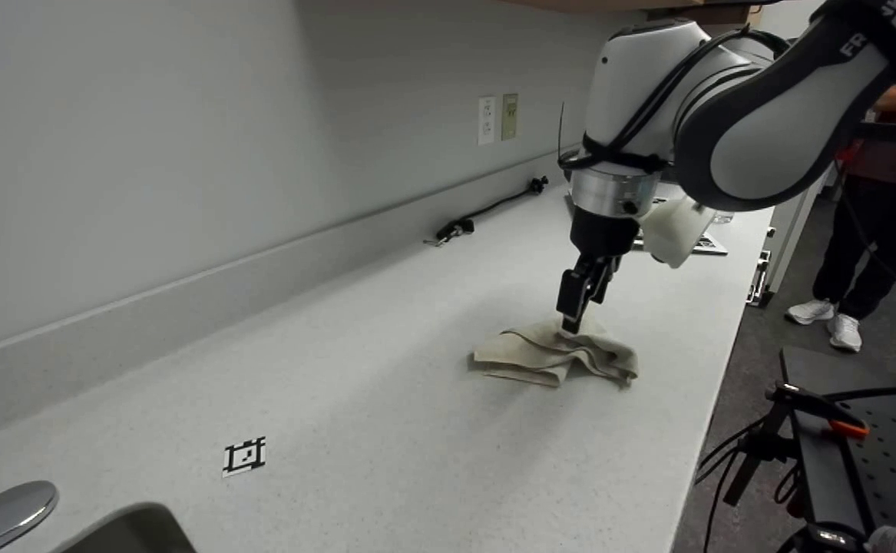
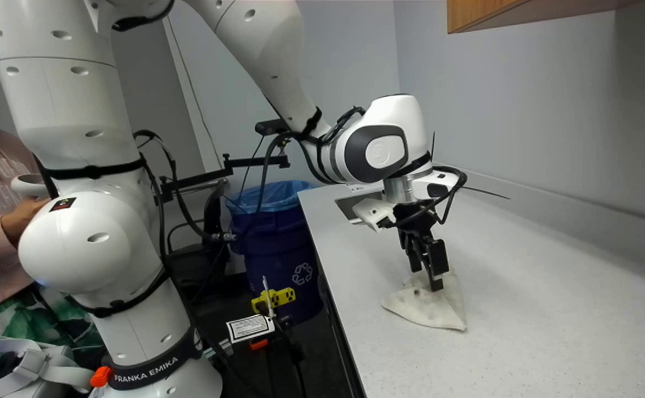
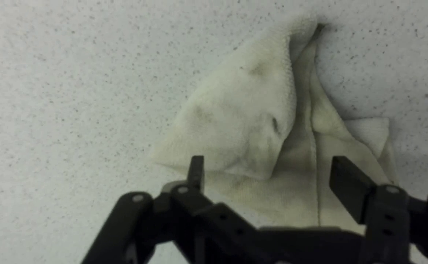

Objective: Wipe the counter with the cloth

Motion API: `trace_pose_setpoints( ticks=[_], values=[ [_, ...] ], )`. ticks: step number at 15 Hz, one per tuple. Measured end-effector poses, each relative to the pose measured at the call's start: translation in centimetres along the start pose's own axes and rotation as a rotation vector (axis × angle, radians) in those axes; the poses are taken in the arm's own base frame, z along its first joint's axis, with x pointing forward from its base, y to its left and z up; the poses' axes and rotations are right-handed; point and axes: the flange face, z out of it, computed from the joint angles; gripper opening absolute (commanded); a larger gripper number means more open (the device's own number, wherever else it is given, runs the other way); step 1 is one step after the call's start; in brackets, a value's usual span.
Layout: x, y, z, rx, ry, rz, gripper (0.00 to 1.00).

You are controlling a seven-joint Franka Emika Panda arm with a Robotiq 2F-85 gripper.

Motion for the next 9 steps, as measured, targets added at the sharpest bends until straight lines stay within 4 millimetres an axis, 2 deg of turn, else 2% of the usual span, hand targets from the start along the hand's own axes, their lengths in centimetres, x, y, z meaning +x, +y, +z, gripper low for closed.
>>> trace_pose_setpoints(
  ticks=[9],
  values=[
    [-1.4, 3.2, -8.0, 0.033, 0.079, -0.044, 1.00]
  ],
)
